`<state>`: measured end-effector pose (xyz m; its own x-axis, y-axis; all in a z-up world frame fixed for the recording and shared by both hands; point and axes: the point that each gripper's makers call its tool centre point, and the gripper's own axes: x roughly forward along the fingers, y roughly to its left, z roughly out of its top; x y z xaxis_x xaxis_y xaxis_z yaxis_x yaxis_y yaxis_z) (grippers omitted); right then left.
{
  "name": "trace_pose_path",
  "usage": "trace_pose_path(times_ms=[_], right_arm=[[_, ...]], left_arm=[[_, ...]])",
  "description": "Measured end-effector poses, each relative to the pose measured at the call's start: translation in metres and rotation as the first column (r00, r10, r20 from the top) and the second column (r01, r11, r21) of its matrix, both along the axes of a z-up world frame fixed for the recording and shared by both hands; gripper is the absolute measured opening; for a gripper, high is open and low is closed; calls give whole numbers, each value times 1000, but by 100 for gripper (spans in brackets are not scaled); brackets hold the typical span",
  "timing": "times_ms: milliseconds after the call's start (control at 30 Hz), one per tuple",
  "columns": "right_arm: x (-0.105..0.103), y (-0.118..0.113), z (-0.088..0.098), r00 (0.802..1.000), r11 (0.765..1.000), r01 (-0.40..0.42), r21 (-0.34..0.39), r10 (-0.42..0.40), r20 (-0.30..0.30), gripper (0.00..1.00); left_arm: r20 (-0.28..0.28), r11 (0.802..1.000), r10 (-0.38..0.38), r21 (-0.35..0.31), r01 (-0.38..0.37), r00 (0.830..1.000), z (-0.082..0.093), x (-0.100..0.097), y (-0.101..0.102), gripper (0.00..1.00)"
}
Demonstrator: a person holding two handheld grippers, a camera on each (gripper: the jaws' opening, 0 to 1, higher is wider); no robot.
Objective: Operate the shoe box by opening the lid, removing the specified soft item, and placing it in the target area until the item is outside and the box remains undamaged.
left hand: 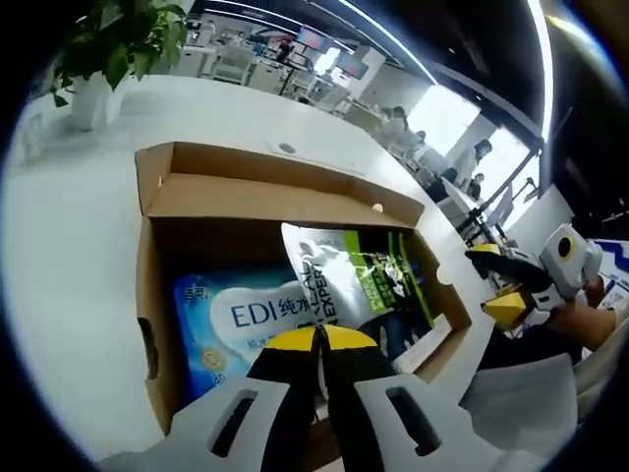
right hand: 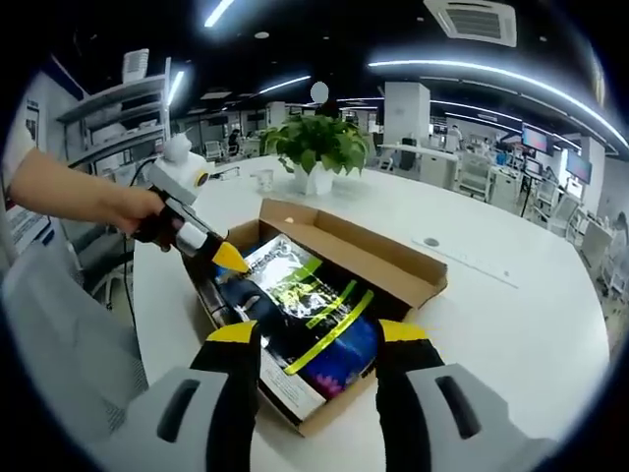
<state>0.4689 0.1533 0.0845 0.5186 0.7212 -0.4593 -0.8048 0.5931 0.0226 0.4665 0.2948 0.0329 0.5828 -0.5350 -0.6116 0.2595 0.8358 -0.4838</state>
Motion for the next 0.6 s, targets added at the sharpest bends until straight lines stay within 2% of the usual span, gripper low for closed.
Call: trace_pose_path(times_ms=[367,433,600], right_arm=[[-1,24,-23,994,999,-31,-15,30,-104,38],[0,26,-30,990,999,-20,-28,16,-142,37],[0,31,-46,981,997,-33,-74,18,-191,34]], left_arm=[[14,997,1,78,-2,1000,-3,2,8,0],[17,993,-8,114,6,1000,-6,3,9,0],[12,988,-22,152,20,1000,-10,4,10,0]])
